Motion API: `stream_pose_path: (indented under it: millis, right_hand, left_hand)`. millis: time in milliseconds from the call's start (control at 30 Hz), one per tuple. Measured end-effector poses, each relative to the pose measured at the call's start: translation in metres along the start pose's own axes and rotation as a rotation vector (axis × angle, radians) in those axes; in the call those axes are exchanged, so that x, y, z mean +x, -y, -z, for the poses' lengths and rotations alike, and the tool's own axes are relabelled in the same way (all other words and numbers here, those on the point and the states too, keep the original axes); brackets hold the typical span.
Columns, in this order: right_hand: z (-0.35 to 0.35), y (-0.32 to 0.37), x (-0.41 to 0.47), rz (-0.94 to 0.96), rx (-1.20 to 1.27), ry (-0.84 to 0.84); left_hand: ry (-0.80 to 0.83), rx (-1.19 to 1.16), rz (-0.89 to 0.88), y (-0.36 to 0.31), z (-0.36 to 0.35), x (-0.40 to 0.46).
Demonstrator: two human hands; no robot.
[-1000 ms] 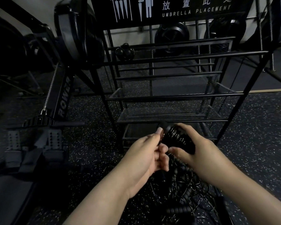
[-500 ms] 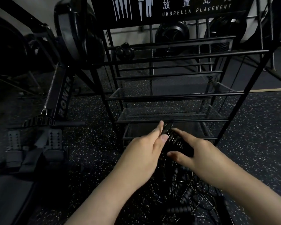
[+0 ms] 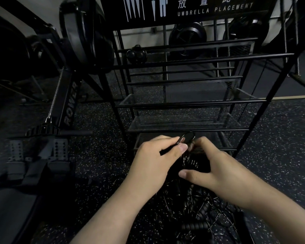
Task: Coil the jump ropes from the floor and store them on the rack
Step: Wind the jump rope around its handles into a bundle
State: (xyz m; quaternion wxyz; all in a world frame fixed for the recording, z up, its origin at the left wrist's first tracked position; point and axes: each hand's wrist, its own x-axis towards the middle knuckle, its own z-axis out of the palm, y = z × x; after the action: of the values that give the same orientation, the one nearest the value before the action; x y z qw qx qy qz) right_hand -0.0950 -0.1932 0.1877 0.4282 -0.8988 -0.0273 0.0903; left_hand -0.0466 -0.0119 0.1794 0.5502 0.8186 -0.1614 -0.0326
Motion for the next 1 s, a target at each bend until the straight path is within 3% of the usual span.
stream_pose_path:
  millis: [400,733,1000]
  right_hand:
    - [-0.013,0.001,-0.006,0.11,0.071,-0.121]
    - [-0.025,0.0,-0.002,-0.016,0.111,-0.167]
    - [-0.025,-0.004,-0.002,-0.02,-0.018,-0.206]
  left_hand:
    - [-0.133,-0.045,0.011,0.002,-0.012,-0.001]
    - [-0.224,0.01,-0.032,0.005,-0.021,-0.003]
    - [0.026,0.474,-0.177,0.009,-0.01,0.002]
